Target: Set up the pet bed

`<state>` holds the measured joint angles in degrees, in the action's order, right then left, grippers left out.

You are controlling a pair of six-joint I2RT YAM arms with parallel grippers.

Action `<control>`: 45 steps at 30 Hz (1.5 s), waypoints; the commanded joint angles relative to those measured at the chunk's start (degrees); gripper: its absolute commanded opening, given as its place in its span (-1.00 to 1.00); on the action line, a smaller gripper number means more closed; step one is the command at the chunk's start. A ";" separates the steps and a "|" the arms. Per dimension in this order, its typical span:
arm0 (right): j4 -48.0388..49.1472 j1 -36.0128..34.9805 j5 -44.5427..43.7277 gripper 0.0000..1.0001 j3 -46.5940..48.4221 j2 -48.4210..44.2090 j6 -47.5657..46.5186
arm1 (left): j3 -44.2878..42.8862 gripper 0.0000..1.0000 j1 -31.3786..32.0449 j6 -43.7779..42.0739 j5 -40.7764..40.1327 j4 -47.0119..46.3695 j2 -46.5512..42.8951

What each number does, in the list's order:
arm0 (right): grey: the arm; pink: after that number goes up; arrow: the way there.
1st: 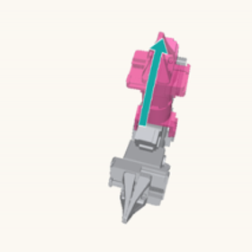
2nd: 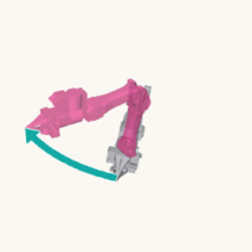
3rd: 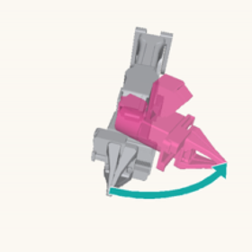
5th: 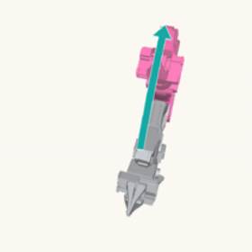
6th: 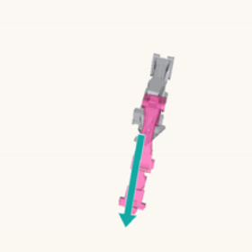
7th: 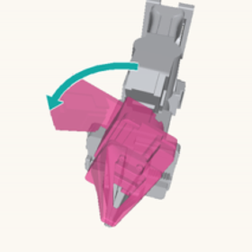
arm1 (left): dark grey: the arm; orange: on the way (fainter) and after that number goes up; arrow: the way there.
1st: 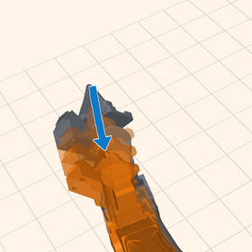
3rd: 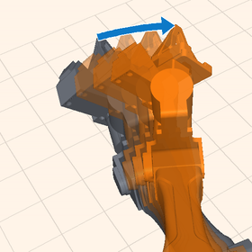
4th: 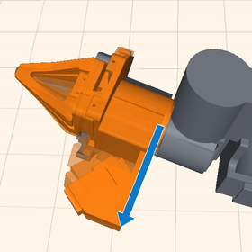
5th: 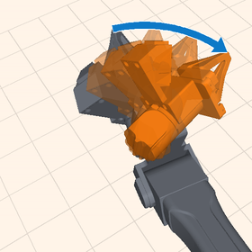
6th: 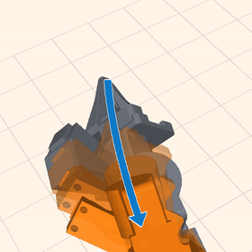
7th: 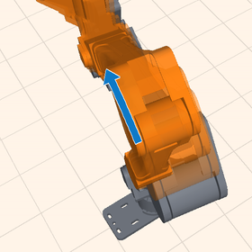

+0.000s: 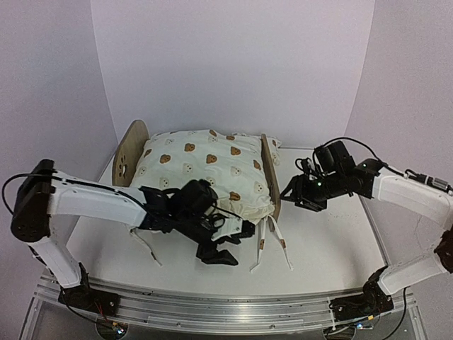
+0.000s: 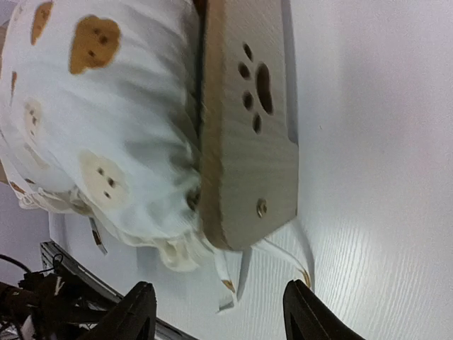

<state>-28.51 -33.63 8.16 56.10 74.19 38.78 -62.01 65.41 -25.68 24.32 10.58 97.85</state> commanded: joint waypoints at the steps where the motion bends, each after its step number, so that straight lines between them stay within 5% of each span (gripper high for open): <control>1: -1.11 -1.90 -7.32 0.28 10.56 6.44 -5.82 | 5.28 0.37 -5.40 -0.73 4.81 11.15 -14.59; 5: -1.07 -2.91 -15.67 0.43 17.29 11.25 -5.03 | 9.12 0.51 -12.72 1.19 5.54 13.17 -25.03; 13: -3.27 -7.20 -17.56 0.55 29.55 21.60 -5.38 | 15.59 0.58 -26.63 7.70 3.89 11.74 -40.92; 19: -3.31 -7.94 -7.71 0.20 33.60 28.59 -7.01 | 20.32 0.46 -40.20 13.87 3.23 7.36 -46.62; 22: -3.22 -7.93 -5.60 0.18 36.25 32.02 -7.66 | 21.47 0.35 -45.99 12.65 3.47 8.15 -47.96; 33: -3.28 -1.84 -17.76 0.18 41.39 39.14 -11.18 | 21.25 0.17 -48.27 -9.53 -4.47 20.30 -51.55; 45: -3.48 0.57 -9.46 0.29 50.77 40.71 -18.90 | 20.46 0.04 -48.27 -23.01 -2.99 25.46 -48.87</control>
<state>-33.31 -34.44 -3.59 103.36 116.60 23.47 -39.58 17.41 -43.76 21.27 35.09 46.66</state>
